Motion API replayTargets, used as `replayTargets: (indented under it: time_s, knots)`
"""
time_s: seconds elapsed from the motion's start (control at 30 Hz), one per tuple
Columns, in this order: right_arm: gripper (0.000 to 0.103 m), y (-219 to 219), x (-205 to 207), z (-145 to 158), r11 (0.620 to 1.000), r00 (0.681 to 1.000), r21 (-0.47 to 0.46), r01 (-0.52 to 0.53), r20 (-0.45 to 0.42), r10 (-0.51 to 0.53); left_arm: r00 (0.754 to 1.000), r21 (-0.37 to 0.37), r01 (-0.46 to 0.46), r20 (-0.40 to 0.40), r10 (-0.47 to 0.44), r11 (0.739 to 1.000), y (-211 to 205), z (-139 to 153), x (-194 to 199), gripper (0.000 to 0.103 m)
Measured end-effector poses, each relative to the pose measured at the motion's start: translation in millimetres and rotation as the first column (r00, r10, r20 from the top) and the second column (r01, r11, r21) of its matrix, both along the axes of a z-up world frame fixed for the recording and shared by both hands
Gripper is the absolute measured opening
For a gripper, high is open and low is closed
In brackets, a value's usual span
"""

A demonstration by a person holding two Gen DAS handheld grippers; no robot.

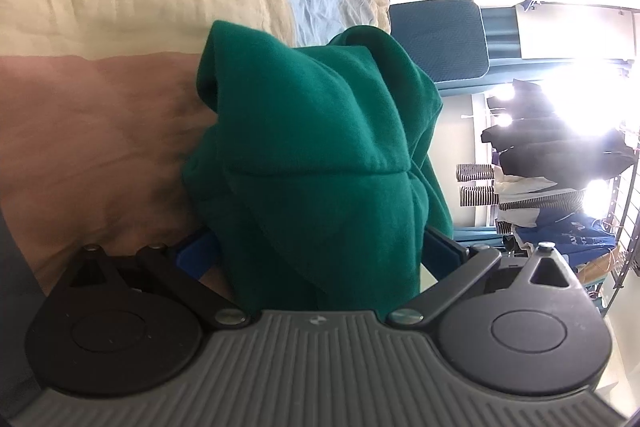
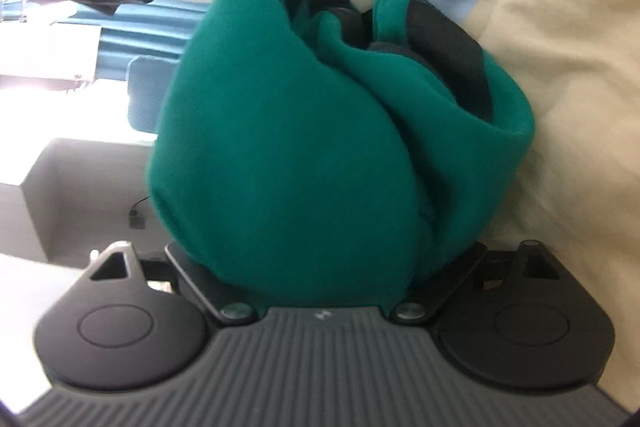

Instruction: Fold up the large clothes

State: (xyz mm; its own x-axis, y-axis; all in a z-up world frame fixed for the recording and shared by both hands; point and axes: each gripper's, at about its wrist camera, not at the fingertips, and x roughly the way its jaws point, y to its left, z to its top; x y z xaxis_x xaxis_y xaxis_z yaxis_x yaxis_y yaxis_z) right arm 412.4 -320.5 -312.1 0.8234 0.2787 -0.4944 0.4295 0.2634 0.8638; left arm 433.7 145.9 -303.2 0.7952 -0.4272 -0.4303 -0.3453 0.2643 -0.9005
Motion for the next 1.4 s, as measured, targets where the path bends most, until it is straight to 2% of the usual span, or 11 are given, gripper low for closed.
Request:
replayTargets:
  time_s: [0.1, 0.2, 0.43, 0.5, 0.67, 0.8, 0.97, 1.07, 1.23, 1.3, 1.4]
  knots:
    - [0.103, 13, 18, 5, 0.999, 1.0, -0.044, 0.025, -0.014, -0.026, 1.0, -0.011, -0.003, -0.005, 0.003, 1.0, 1, -1, -1, 0.103]
    - [0.103, 14, 25, 6, 0.996, 1.0, -0.087, 0.011, 0.003, -0.011, 0.999, -0.025, -0.009, -0.035, 0.008, 1.0, 2, -4, 0, 0.103]
    - [0.101, -5, 28, 4, 0.997, 0.981, 0.065, -0.05, 0.192, 0.036, 0.998, -0.047, -0.013, -0.066, 0.01, 0.999, 6, -7, 5, 0.103]
    - [0.101, -4, 30, 7, 0.997, 0.98, 0.03, -0.067, 0.192, 0.06, 1.0, -0.069, -0.006, -0.017, 0.005, 0.998, 8, -7, 4, 0.103]
    - [0.099, -1, 33, -2, 0.996, 0.987, -0.051, -0.068, 0.144, 0.074, 0.994, -0.213, -0.028, 0.099, 0.05, 0.977, 21, -13, -3, 0.103]
    - [0.1, 5, 41, -5, 0.989, 0.986, -0.12, -0.082, 0.132, 0.098, 0.998, -0.124, -0.014, 0.063, 0.022, 0.992, 14, -9, 5, 0.103]
    - [0.099, 2, 52, -4, 0.988, 0.986, -0.132, -0.085, 0.133, 0.103, 0.996, -0.138, -0.085, -0.022, 0.083, 0.987, 10, -13, 21, 0.103]
    - [0.088, 6, 52, -2, 0.98, 0.987, -0.177, -0.089, 0.114, 0.111, 0.999, -0.02, -0.042, -0.011, 0.042, 0.999, -1, -6, 22, 0.099]
    - [0.045, 4, 55, 5, 0.965, 0.977, -0.237, -0.115, 0.148, 0.153, 0.999, 0.1, -0.022, -0.028, 0.024, 0.995, -5, 3, 23, 0.062]
    - [0.038, 8, 55, 15, 0.949, 0.971, -0.29, -0.124, 0.161, 0.176, 1.0, 0.148, -0.012, -0.006, 0.013, 0.989, -8, 8, 22, 0.049]
    - [0.031, 9, 50, 28, 0.936, 0.961, -0.328, -0.127, 0.194, 0.198, 0.999, 0.245, -0.006, 0.042, -0.004, 0.969, -15, 18, 17, 0.044]
